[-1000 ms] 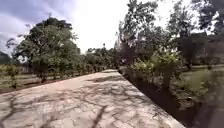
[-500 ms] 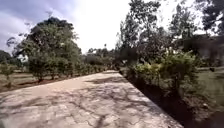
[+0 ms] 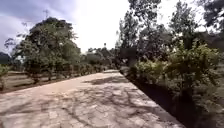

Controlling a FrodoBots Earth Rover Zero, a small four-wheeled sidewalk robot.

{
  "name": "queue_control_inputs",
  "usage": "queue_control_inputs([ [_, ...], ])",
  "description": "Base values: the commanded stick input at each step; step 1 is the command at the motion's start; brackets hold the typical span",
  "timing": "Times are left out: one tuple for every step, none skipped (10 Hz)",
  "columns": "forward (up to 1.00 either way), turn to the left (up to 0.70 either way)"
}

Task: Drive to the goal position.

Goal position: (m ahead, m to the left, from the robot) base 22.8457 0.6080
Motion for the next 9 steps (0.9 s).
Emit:
queue_control_inputs([
  [0.7,0.0],
  [0.7,0.0],
  [0.7,0.0],
  [0.7,0.0],
  [0.7,0.0],
  [0.7,0.0],
  [0.7,0.0],
  [0.7,0.0],
  [0.7,0.0],
])
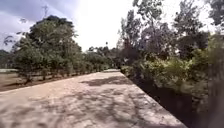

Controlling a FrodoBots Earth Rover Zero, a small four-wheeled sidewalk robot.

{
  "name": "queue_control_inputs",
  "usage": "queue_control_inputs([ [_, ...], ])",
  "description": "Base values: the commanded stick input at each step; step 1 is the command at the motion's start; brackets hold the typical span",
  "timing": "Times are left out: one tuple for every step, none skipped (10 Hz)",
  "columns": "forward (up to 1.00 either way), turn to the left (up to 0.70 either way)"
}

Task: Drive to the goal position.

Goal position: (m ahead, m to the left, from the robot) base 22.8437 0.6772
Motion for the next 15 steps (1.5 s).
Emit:
queue_control_inputs([
  [0.7,0.0],
  [0.7,0.0],
  [0.7,0.0],
  [0.7,0.0],
  [0.7,0.0],
  [0.7,0.0],
  [0.7,0.0],
  [0.7,0.0],
  [0.7,0.0],
  [0.7,0.0],
  [0.7,0.0],
  [0.7,0.0],
  [0.7,0.0],
  [0.7,0.0],
  [0.7,0.0],
])
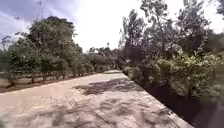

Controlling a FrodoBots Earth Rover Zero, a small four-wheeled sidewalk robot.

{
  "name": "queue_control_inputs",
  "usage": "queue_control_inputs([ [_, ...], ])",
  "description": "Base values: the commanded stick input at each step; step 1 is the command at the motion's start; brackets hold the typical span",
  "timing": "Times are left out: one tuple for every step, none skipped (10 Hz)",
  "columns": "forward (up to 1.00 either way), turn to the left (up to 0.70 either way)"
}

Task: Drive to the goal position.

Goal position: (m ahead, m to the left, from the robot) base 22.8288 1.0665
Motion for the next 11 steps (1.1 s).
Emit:
queue_control_inputs([
  [0.7,0.0],
  [0.7,0.0],
  [0.7,0.0],
  [0.7,0.0],
  [0.7,0.0],
  [0.7,0.0],
  [0.7,0.0],
  [0.7,0.0],
  [0.7,0.0],
  [0.7,0.0],
  [0.7,0.0],
])
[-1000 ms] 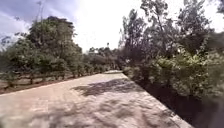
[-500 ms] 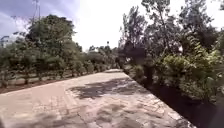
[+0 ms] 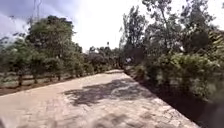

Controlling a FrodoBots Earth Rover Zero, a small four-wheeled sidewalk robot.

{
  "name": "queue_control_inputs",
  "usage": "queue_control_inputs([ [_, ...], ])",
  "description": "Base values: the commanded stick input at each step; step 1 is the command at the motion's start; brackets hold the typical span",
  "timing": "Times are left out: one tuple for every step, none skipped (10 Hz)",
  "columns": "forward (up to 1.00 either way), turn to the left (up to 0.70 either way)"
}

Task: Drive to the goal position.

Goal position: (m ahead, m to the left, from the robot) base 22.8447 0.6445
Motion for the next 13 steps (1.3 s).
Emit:
queue_control_inputs([
  [0.7,0.0],
  [0.7,0.0],
  [0.7,0.0],
  [0.7,0.0],
  [0.7,0.0],
  [0.7,0.0],
  [0.7,0.0],
  [0.7,0.0],
  [0.7,0.0],
  [0.7,0.0],
  [0.7,0.0],
  [0.7,0.0],
  [0.7,0.0],
])
